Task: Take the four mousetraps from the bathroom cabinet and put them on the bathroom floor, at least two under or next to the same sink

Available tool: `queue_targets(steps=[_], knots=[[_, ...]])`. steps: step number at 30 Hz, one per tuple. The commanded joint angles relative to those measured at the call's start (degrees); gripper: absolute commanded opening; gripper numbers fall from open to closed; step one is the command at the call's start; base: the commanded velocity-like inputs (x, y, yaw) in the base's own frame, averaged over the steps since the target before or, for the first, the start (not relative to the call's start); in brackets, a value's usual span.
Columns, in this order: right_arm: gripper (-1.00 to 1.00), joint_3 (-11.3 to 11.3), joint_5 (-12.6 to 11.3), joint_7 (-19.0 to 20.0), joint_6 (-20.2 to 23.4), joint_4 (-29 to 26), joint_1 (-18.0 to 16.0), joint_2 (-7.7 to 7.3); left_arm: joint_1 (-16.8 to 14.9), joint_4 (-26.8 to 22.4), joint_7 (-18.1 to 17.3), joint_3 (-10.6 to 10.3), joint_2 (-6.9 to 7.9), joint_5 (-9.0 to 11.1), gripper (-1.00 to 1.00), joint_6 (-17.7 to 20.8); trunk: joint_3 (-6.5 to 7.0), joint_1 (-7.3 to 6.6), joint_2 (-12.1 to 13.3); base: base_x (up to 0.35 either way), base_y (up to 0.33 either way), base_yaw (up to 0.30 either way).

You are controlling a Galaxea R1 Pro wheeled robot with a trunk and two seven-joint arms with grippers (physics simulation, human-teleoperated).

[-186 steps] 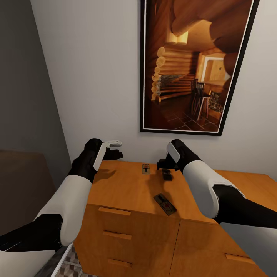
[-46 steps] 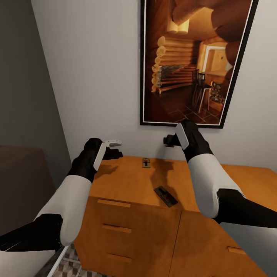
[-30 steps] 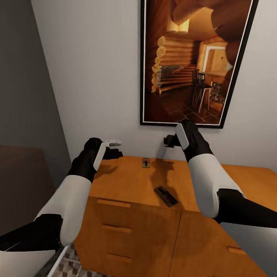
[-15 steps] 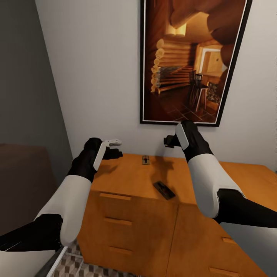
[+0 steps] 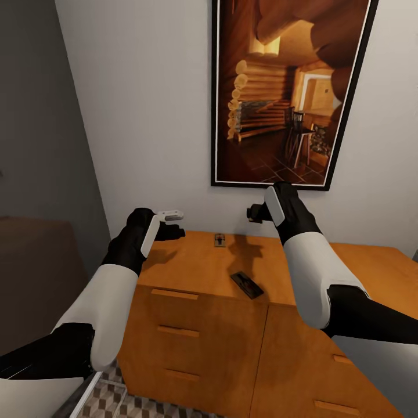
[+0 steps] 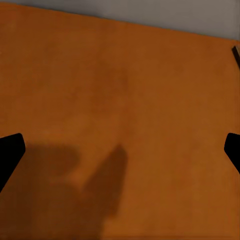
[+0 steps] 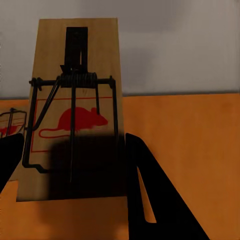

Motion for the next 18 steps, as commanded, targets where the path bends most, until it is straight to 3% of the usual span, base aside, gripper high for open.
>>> queue_targets(steps=[1,11,18], knots=[[-1.0,-0.19,-0.74,-0.67,0.08,-0.05,-0.05,0.05,-0.04,-0.04,0.35,0.17,-0.06,0.26,1.0,0.23,-0.07,0.0,-0.03,-0.001,0.0,0.0],[-1.0,-0.12,-0.74,-0.24,-0.35,1.52,-0.75,0.4,0.05,0.02,0.24,0.7,-0.06,0.62,1.0,0.05,-0.07,0.0,-0.03,0.0,0.0,0.0],[-1.0,-0.1,-0.28,-0.07,0.08,1.25,1.29,0.29,0.05,-0.18,0.26,0.38,-0.06,0.63,1.0,0.05,-0.07,0.0,-0.03,0.0,0.0,0.0]])
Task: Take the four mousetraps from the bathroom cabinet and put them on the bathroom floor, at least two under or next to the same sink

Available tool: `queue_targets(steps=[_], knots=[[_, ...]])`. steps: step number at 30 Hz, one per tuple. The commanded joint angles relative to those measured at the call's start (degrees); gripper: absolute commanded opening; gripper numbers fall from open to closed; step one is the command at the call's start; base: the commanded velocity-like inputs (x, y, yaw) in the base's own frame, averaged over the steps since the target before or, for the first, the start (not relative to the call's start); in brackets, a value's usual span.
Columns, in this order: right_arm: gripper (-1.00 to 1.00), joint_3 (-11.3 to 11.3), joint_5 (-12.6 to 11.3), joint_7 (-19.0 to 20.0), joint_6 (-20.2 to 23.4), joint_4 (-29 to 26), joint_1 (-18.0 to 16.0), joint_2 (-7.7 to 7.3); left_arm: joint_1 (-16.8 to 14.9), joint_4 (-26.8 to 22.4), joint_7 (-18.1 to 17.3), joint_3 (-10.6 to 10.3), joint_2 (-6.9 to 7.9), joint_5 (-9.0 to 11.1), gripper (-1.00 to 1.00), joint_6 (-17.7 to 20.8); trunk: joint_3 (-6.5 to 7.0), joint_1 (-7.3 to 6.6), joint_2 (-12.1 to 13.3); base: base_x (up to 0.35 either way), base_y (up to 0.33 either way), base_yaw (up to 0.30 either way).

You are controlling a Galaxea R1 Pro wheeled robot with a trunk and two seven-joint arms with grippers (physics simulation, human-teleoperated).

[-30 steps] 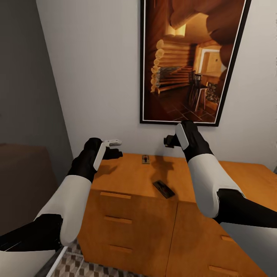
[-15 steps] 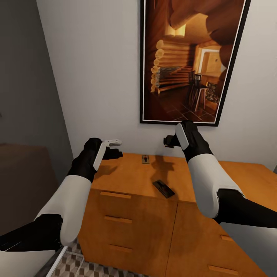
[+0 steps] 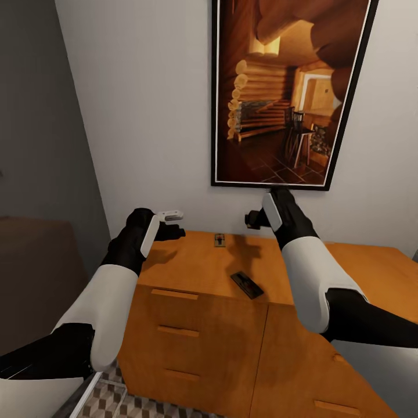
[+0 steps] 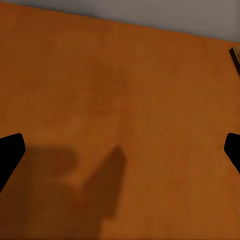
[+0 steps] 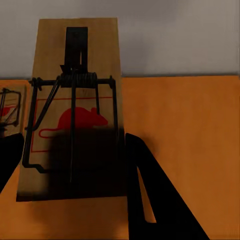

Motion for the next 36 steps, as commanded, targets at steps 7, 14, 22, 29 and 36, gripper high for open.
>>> queue_targets(steps=[7,14,22,29,36], knots=[[-1.0,-0.11,-0.61,-0.66,0.08,-2.31,2.22,-0.07,-0.04,-0.06,0.37,0.12,-0.06,0.3,1.0,0.23,-0.07,0.0,-0.04,0.0,0.0,0.0],[-1.0,-0.3,-0.56,-0.74,0.08,-4.57,4.48,-0.36,-0.04,-0.06,0.37,0.07,-0.06,0.34,1.0,0.23,-0.07,0.0,-0.04,0.0,0.0,0.0],[-1.0,-0.44,-0.63,-0.75,0.08,-7.15,4.78,-0.51,-0.04,-0.06,0.37,0.05,-0.06,0.37,1.0,0.23,-0.07,0.0,-0.04,0.0,0.0,0.0],[-1.0,-0.46,-0.71,-0.75,0.08,-9.41,4.78,-0.52,-0.04,-0.06,0.37,0.06,-0.06,0.37,1.0,0.23,-0.07,0.0,-0.04,0.0,0.0,0.0],[-1.0,-0.46,-0.73,-0.75,0.08,-19.63,4.78,-0.52,-0.04,-0.06,0.37,0.07,-0.06,0.37,1.0,0.23,-0.07,0.0,-0.04,0.0,0.0,0.0]])
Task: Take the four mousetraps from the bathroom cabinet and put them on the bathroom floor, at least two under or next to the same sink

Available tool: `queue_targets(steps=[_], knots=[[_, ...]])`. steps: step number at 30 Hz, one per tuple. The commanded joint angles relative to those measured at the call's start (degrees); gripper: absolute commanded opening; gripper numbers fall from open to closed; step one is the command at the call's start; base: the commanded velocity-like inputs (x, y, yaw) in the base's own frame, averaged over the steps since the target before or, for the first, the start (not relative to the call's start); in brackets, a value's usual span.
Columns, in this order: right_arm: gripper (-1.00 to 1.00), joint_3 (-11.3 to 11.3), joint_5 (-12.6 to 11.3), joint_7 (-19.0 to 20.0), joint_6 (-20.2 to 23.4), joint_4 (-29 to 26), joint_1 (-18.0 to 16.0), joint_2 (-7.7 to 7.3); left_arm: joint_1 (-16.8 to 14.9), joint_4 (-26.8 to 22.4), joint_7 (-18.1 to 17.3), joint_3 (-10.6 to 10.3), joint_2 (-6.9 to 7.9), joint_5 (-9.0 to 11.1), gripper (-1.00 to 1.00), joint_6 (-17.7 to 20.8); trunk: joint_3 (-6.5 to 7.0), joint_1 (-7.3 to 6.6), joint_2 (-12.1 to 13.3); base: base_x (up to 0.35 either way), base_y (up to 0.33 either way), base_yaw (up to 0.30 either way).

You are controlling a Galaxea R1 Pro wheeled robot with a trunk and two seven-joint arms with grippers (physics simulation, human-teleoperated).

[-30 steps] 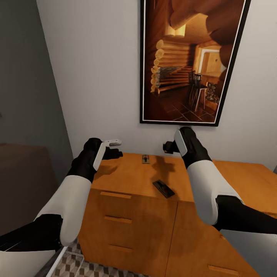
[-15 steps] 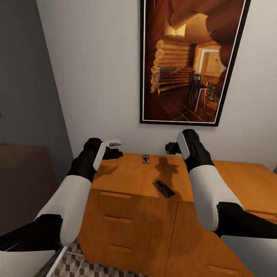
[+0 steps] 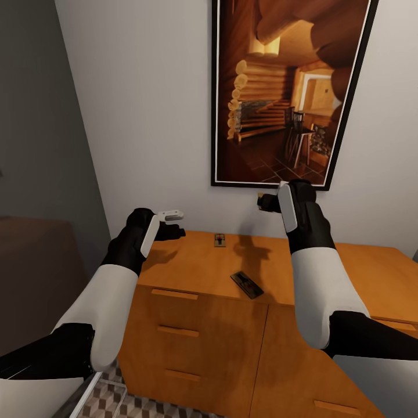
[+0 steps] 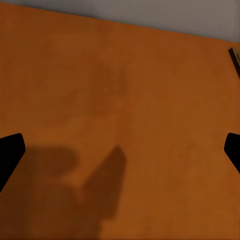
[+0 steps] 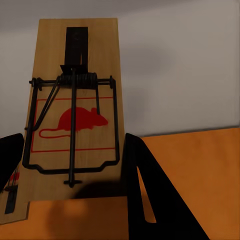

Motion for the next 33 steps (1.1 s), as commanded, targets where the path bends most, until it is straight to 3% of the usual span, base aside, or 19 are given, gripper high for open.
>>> queue_targets(steps=[1,33], knots=[[-1.0,-0.11,-0.73,-0.63,0.1,-0.04,-0.05,0.04,-0.04,-0.05,0.38,0.17,-0.06,0.3,1.0,0.23,-0.07,0.0,-0.03,0.0,0.0,0.0],[-1.0,-0.18,-0.96,-0.84,0.1,0.37,-0.05,0.01,-0.04,-0.14,0.38,0.15,-0.06,0.04,1.0,0.26,-0.07,0.0,-0.03,-0.042,-0.016,-0.017]])
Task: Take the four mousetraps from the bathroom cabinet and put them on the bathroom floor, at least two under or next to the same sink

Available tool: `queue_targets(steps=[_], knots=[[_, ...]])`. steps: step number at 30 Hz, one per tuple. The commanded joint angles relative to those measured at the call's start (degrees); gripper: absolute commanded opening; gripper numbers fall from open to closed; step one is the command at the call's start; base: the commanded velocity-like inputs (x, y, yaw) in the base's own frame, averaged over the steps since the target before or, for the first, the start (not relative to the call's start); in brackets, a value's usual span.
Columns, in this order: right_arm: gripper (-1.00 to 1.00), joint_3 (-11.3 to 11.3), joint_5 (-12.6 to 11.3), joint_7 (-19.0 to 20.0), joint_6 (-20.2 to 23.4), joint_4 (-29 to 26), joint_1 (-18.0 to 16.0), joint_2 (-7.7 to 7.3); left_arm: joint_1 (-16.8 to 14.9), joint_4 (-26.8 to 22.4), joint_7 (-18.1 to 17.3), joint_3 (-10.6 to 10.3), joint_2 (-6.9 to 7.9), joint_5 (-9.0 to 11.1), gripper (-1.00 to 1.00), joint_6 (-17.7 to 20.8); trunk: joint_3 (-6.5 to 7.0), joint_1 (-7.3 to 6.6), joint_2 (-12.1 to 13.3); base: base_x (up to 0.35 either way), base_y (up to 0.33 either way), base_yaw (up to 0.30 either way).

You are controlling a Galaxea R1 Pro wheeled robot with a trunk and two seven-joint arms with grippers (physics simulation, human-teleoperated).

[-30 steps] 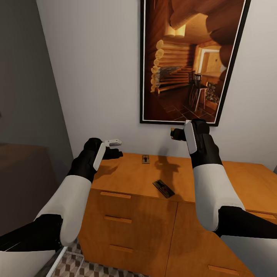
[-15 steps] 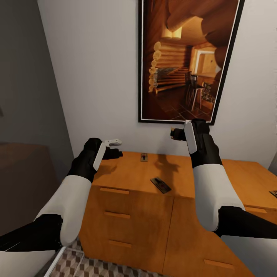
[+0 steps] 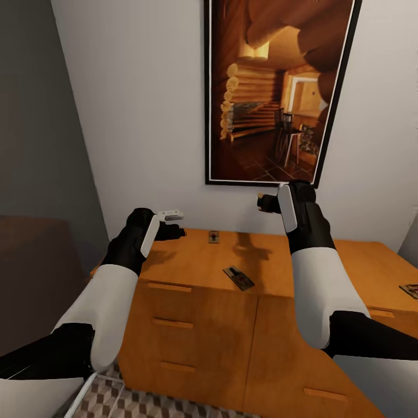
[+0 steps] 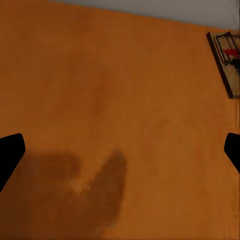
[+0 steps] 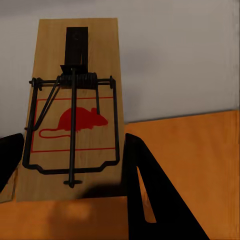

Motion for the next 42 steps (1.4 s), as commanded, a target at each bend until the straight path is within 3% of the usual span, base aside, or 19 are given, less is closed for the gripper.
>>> queue_targets(steps=[1,18,26,34,42], knots=[[-1.0,-0.11,-0.68,-0.69,0.08,0.01,-0.06,0.03,-0.04,-0.07,0.36,0.18,-0.06,0.29,1.0,0.24,-0.07,0.0,-0.03,0.0,0.0,-0.22],[-1.0,-0.19,-0.53,-0.92,0.08,0.03,-0.06,-0.27,-0.04,-0.07,0.37,0.18,-0.06,0.78,1.0,0.28,-0.07,0.0,-0.03,0.0,0.0,-0.271],[-1.0,-0.13,-0.58,-1.1,0.08,0.07,-0.06,-3.63,-0.04,-0.09,0.44,0.08,-0.06,1.4,1.0,0.3,-0.07,0.0,-0.03,0.0,0.0,-0.281],[-1.0,-0.13,-0.57,-1.2,0.08,0.08,-0.06,-4.34,-0.04,-0.34,0.44,0.01,-0.06,1.35,1.0,0.3,-0.07,0.0,-0.03,0.0,0.0,-0.27],[-1.0,-0.19,-0.59,-1.23,0.08,0.08,-0.06,-5.16,-0.04,0.12,0.65,0.41,0.0,1.28,1.0,0.27,-0.07,0.0,-0.03,0.199,0.0,-0.032]])
